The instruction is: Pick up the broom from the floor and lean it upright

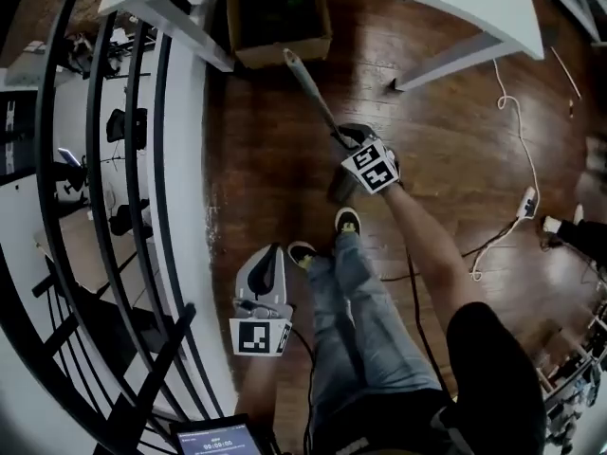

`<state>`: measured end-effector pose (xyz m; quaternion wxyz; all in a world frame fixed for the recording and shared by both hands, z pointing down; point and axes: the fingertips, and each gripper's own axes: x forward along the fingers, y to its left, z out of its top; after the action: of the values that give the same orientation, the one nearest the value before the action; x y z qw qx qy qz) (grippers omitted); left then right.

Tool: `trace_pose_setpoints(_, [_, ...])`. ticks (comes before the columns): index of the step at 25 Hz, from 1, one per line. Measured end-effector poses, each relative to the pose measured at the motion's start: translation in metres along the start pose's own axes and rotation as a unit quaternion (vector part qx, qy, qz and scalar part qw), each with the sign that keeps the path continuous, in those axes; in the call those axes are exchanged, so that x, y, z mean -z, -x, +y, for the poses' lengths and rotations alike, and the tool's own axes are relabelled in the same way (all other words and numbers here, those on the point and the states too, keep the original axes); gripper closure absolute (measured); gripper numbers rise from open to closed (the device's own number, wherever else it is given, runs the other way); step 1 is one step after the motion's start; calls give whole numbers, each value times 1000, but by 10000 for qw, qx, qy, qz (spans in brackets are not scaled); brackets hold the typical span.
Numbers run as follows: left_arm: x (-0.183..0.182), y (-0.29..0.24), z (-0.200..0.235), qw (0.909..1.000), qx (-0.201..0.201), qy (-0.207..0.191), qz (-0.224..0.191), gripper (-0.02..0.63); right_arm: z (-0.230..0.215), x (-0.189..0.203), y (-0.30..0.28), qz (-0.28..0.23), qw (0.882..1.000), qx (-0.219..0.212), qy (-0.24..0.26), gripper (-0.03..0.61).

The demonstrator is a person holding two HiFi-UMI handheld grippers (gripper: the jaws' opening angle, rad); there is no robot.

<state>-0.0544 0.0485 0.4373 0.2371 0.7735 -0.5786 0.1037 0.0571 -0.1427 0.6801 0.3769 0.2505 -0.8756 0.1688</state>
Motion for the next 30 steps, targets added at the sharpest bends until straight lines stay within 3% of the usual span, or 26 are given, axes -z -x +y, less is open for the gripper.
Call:
trace_pose_setpoints(4, [-2, -15, -12, 9998, 101, -83, 130, 595, -48, 0, 9, -188, 9957, 256, -873, 500])
trace_pose_setpoints(9, [-4, -30, -22, 9996, 155, -114, 190, 595, -74, -11, 10, -450, 9901, 330, -1291, 499])
trace_pose_setpoints(19, [-4, -34, -26, 9995, 137, -97, 261, 595, -97, -36, 4, -687, 9853, 407, -1512, 499])
trace_pose_setpoints(30, [-6, -36, -33, 9995, 135, -100, 280, 595, -102, -43, -5, -734, 9863, 384, -1428, 497])
